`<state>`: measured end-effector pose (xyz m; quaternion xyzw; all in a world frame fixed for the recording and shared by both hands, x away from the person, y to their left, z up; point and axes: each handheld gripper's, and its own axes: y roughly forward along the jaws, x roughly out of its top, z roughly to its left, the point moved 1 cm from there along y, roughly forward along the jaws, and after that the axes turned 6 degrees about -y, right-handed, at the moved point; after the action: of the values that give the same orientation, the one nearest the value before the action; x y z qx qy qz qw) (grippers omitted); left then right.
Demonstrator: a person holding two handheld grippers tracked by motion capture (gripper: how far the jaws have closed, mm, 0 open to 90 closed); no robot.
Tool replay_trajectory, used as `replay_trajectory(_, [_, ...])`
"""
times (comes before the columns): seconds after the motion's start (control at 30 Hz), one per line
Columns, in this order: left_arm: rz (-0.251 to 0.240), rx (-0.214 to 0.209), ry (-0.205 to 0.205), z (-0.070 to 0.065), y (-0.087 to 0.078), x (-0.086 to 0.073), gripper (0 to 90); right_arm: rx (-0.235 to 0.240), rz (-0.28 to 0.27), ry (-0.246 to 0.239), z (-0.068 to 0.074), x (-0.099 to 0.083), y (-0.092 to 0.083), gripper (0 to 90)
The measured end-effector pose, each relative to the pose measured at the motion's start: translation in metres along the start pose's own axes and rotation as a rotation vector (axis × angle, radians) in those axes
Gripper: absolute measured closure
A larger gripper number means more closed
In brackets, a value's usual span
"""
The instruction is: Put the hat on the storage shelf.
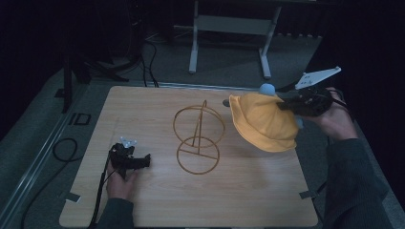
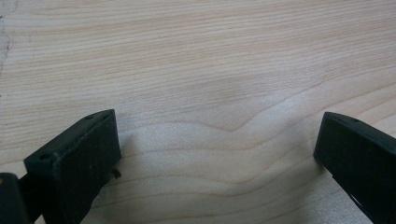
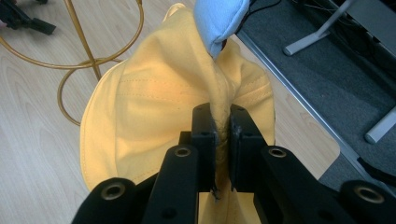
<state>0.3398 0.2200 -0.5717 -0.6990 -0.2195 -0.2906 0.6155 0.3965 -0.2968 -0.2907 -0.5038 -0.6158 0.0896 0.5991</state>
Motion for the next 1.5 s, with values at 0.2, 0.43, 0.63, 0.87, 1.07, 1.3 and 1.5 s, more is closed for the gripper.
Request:
replay_trajectory(0.2, [0.0,0.0,-0.001,0.0,0.0,0.0,0.4,0.002,-0.009,-0.001,0.0,0.002,0.0,82.7])
replay_trajectory(0.43, [-0.002,0.0,-0.003,0.0,0.0,0.0,0.4,0.004,-0.023,-0.004,0.0,0.006,-0.001,82.9])
replay_trajectory(0.63, [-0.003,0.0,-0.003,0.0,0.0,0.0,0.4,0.007,-0.038,-0.001,0.0,0.009,-0.002,82.9])
replay_trajectory(0.87, [-0.003,0.0,-0.005,0.0,0.0,0.0,0.4,0.008,-0.046,-0.002,0.001,0.01,-0.003,83.0])
replay_trajectory(1.07, [-0.003,0.0,-0.004,0.0,0.0,0.0,0.4,0.013,-0.062,-0.005,0.001,0.012,-0.004,83.0])
replay_trajectory(1.3, [-0.003,0.0,-0.004,0.0,0.0,0.0,0.4,0.023,-0.09,-0.01,0.003,0.017,-0.007,83.1])
replay_trajectory(1.5, [-0.003,0.0,-0.003,0.0,0.0,0.0,0.3,0.04,-0.119,-0.021,0.006,0.022,-0.008,83.1])
